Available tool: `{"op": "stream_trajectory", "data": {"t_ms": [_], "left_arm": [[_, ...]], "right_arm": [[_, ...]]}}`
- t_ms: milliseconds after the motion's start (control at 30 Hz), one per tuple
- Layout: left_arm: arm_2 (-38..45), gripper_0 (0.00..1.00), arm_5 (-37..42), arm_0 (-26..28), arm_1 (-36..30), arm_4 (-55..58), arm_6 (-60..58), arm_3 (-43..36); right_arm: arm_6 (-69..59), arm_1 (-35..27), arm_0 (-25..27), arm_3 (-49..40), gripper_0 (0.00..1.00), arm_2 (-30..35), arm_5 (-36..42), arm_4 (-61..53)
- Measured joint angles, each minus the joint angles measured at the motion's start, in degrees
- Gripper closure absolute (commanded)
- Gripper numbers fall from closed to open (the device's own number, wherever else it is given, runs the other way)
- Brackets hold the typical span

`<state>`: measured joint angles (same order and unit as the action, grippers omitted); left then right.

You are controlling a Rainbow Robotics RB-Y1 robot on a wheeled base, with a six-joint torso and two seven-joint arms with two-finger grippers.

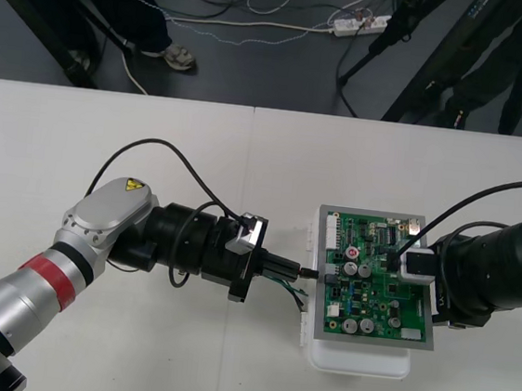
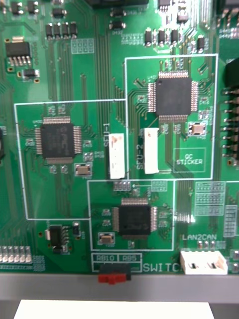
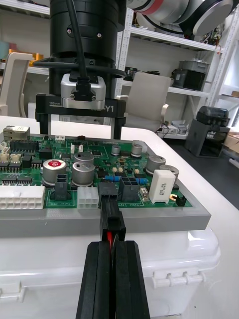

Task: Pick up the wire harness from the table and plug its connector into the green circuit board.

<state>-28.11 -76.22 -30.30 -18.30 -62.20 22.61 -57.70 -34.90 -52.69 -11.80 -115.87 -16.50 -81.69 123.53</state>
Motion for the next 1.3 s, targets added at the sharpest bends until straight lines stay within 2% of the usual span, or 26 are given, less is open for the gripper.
{"op": "stream_trajectory", "data": {"t_ms": [1300], "left_arm": [[-0.6,1.00,0.8,0.0,0.8,-1.0,0.0,-0.1]], "right_arm": [[0.2,0.0,-0.9,-0.3,0.00,-1.1,-0.1,1.1]]}}
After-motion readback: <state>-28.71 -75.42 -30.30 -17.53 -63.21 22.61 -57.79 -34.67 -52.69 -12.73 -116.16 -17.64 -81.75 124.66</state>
